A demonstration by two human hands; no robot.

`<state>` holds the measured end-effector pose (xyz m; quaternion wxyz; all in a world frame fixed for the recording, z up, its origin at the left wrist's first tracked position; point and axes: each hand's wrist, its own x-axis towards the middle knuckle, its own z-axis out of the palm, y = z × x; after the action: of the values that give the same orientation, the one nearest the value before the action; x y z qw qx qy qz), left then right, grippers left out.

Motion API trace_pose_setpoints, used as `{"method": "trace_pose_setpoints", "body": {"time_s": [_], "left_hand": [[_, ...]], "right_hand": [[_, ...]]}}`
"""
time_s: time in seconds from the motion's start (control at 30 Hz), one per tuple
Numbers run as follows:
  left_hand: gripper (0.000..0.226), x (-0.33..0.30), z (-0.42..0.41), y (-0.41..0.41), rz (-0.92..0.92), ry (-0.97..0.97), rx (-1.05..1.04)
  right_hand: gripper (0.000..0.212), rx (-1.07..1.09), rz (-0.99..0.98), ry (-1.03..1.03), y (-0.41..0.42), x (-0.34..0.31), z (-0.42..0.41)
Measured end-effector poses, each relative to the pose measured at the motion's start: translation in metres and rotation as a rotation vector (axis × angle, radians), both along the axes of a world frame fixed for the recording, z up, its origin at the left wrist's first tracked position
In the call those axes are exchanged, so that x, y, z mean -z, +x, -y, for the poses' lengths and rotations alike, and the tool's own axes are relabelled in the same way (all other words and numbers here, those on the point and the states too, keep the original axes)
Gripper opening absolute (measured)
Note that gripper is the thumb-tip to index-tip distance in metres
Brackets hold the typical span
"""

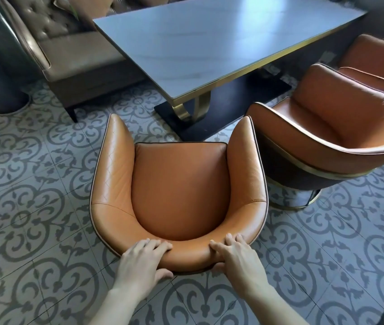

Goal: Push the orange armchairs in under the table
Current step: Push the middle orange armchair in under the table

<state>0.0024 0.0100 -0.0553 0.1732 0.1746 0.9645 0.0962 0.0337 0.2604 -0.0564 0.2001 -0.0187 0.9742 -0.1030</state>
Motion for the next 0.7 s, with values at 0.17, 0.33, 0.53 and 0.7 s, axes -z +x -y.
{"method": "trace_pose_setpoints", "body": {"time_s": [0.17, 0.33, 0.53, 0.7], "left_hand": [[0.063, 0.001, -0.014, -0.007, -0.025, 0.031, -0.018], [0.062, -0.004, -0.02, -0.023, 0.018, 0.035, -0.064], [0.06, -0.005, -0.021, -0.052, 0.016, 0.02, -0.101], [0.058, -0.007, -0.02, -0.087, 0.01, 0.026, -0.141]], "right_hand": [[0.056, 0.017, -0.011, -0.026, -0.016, -0.001, -0.011], [0.05, -0.015, 0.008, -0.017, -0.036, 0.0, -0.018], [0.05, -0.009, -0.029, -0.045, -0.067, 0.004, -0.014], [0.039, 0.001, -0.06, -0.093, -0.104, 0.01, -0.013]]}}
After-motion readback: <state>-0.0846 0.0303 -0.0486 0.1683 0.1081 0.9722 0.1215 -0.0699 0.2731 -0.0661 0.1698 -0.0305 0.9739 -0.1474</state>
